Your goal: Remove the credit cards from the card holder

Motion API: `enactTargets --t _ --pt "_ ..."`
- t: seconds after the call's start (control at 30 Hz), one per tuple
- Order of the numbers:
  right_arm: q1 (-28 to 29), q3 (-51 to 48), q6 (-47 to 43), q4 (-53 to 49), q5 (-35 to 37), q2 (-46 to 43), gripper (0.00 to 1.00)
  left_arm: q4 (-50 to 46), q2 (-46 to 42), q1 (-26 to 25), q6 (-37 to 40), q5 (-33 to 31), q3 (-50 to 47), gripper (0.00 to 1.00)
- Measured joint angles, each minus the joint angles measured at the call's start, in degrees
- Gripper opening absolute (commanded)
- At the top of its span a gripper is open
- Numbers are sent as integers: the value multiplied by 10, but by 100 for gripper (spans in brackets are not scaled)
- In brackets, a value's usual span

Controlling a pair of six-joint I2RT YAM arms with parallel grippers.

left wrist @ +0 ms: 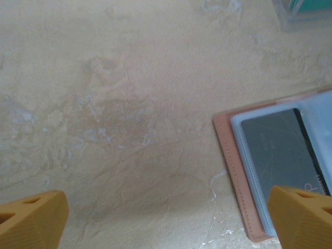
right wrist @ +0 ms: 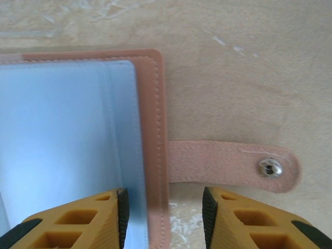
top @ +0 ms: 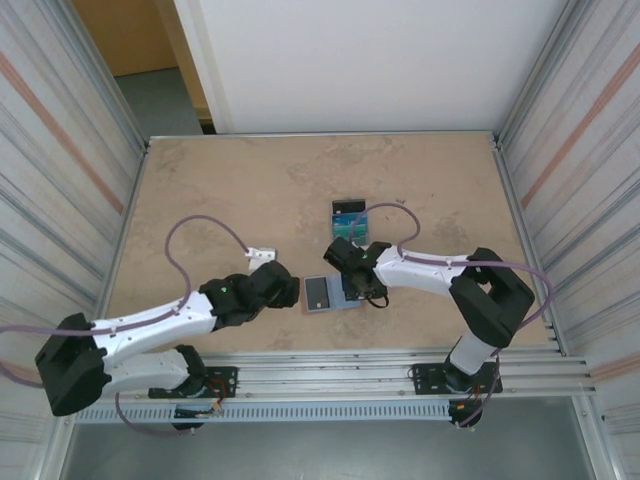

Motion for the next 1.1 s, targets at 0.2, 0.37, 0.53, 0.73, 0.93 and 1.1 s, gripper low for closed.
enactTargets --t 0.2,0.37,0.53,0.73,0.93,1.1 --pt "-43 -24 0 5 -5 -103 39 1 53 -10 -6 7 12 99" --pt "-56 -48 0 58 -60 -182 30 19 75 -10 -10 21 12 99" --pt "-59 -71 -2 136 -155 -183 25 61 105 2 -16 45 12 99" --pt "-56 -75 -2 200 -235 -120 21 101 144 24 -19 70 12 99" --pt "-41 -71 -3 226 -267 -60 20 108 151 28 -22 80 12 99" --pt "-34 -65 -3 239 -276 -26 22 108 151 36 -31 85 3 99"
